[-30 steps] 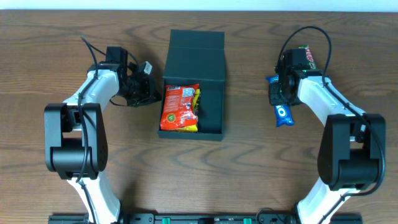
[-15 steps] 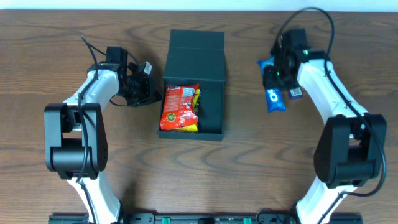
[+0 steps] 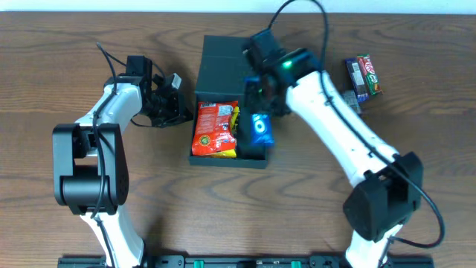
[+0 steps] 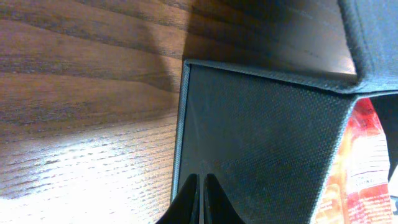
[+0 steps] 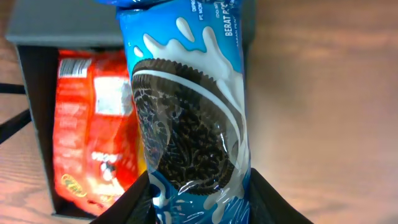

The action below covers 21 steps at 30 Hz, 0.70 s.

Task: Pack container
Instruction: 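Lower the Oreo pack upright into the box's right side and release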

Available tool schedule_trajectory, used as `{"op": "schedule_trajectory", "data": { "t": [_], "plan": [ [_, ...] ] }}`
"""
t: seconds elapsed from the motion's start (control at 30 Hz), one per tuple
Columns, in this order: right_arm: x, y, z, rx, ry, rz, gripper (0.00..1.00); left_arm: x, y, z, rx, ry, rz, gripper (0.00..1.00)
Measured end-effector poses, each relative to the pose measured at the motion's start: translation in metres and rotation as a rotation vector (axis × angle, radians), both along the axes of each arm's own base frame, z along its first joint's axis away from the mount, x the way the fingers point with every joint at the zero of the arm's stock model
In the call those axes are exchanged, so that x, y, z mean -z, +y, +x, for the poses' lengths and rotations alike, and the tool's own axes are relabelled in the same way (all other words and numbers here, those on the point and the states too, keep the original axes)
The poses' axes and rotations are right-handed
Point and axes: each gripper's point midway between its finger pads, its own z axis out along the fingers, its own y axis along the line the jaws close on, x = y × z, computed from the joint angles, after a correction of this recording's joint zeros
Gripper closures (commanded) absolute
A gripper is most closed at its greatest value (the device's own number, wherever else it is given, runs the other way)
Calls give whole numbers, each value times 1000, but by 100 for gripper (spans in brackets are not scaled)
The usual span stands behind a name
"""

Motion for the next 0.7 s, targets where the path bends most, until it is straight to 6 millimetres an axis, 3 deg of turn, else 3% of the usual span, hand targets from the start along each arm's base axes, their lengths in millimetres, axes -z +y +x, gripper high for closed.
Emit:
{"op": "schedule_trajectory", "data": {
  "t": [0.3,0.47,0.7],
  "plan": [
    [7,41,-27,69,-33,-43,98,0,0,0,0,1,0,94],
    [30,34,-23,134,-15,-105,98,0,0,0,0,1,0,94],
    [35,25,-10,157,-51,-137,98,0,0,0,0,0,0,94]
  ]
}}
